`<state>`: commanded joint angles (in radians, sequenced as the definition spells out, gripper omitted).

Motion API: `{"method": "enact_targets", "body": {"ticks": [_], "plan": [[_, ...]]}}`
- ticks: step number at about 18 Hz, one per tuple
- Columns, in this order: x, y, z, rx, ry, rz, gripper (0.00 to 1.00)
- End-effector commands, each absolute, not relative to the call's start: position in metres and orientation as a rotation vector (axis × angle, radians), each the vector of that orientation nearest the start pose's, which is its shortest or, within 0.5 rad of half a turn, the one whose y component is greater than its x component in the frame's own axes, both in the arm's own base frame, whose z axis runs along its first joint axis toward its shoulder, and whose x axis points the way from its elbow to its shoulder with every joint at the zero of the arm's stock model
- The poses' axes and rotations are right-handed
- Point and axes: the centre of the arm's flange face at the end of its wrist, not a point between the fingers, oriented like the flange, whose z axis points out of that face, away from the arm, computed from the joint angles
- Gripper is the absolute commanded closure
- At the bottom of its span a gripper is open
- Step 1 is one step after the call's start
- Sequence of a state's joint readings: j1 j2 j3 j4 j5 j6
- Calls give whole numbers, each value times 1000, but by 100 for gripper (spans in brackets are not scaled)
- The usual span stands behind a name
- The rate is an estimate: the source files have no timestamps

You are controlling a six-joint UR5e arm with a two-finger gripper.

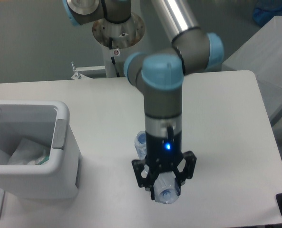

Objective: Place the trash in the trash can
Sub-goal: 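Carry the bottle over the white bin and lower it in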

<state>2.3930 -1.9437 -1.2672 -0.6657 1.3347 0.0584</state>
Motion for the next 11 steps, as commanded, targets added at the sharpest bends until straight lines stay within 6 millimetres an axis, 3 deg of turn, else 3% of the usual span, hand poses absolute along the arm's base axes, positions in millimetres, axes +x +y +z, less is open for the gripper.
{"method": "enact_targets", "body": {"ticks": [3, 7, 11], "plan": [[-373, 580, 580, -2106, -705, 175, 37], [-318, 578, 618, -2066, -641, 142, 37], [-273, 588, 631, -2066, -574, 108, 37]]}}
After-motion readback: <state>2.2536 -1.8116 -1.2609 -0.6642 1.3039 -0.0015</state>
